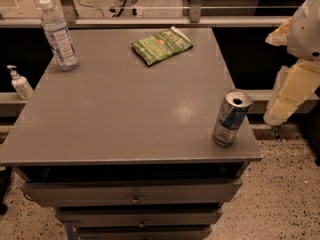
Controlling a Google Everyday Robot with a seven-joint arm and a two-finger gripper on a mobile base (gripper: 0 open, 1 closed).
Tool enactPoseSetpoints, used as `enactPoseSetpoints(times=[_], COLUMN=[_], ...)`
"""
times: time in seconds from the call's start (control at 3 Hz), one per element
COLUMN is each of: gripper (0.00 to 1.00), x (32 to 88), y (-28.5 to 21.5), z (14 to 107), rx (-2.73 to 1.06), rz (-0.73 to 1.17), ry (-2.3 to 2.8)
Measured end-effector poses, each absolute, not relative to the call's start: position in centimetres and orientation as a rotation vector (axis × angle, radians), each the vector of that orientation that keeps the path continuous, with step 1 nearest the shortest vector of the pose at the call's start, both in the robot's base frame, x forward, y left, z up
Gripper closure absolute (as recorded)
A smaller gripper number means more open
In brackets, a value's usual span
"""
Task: Knock blue plastic bottle over
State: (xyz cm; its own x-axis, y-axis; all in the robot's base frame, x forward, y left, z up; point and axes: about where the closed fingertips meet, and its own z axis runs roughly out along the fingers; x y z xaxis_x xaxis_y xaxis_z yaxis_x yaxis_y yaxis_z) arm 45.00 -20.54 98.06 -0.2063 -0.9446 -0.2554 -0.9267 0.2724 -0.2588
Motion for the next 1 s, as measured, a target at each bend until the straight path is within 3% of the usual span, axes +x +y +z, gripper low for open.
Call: enactPoseSetpoints(times=[1.0], gripper=[0.00], x=[55.3], y=[-5.1], z=[94.9], rx=[-1.488], rz=[0.414], ry=[1.928])
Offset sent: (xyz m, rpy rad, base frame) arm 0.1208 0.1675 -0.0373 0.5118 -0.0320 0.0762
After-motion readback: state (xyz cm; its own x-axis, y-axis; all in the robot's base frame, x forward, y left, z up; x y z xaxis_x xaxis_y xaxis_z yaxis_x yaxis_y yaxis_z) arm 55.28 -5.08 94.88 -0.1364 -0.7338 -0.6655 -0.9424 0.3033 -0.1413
